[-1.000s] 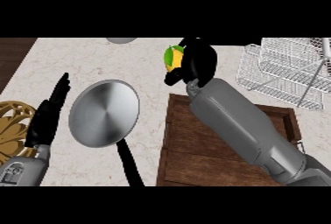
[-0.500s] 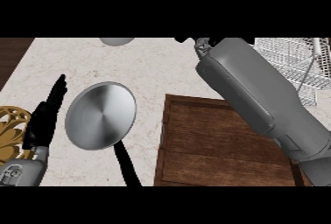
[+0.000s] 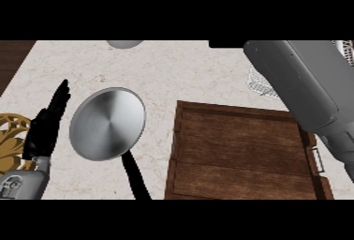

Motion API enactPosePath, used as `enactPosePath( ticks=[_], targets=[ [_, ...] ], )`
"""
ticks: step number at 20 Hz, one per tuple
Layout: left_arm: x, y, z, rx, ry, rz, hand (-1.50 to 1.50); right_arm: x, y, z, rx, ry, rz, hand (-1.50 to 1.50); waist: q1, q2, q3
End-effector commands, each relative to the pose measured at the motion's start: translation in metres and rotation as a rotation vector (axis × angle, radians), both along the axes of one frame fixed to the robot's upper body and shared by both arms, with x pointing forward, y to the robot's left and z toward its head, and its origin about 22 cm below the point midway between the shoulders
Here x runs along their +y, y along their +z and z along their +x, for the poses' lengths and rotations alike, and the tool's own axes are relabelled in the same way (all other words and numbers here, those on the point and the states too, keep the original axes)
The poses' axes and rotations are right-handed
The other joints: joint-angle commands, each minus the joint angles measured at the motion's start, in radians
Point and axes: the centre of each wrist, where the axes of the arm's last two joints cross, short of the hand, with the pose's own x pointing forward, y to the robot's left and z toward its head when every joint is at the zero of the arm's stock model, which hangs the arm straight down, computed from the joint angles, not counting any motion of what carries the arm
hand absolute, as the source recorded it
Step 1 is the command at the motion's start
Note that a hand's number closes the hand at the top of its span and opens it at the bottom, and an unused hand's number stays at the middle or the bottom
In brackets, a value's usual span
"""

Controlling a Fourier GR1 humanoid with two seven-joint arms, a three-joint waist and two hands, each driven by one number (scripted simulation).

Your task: Pick the lemon from the tray and place it in the tiered basket

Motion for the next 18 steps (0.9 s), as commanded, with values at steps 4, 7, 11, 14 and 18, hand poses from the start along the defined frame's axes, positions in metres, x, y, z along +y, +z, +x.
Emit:
enactPosePath(
  ticks=[4, 7, 11, 14, 18],
  targets=[
    [-0.006, 0.002, 0.003, -0.007, -0.001, -0.001, 0.0, -0.054, -0.009, 0.022, 0.083, -0.089, -0.137, 1.5, 0.012, 0.006, 0.0],
    [0.005, 0.013, 0.008, -0.004, -0.031, 0.001, 0.0, -0.066, -0.017, 0.03, 0.102, -0.181, -0.269, 1.5, 0.021, 0.01, -0.001],
    [-0.005, -0.001, 0.007, 0.007, -0.005, 0.006, 0.0, -0.112, -0.017, 0.03, 0.187, -0.264, -0.399, 1.5, -0.001, 0.004, 0.0],
    [0.002, 0.001, 0.002, -0.011, -0.024, 0.005, 0.0, -0.139, -0.008, 0.036, 0.169, -0.296, -0.381, 1.5, 0.014, 0.006, 0.0],
    [-0.006, -0.011, -0.006, -0.013, -0.008, 0.005, 0.0, -0.158, -0.001, 0.032, 0.206, -0.241, -0.38, 1.5, 0.007, 0.003, 0.0]
  ],
)
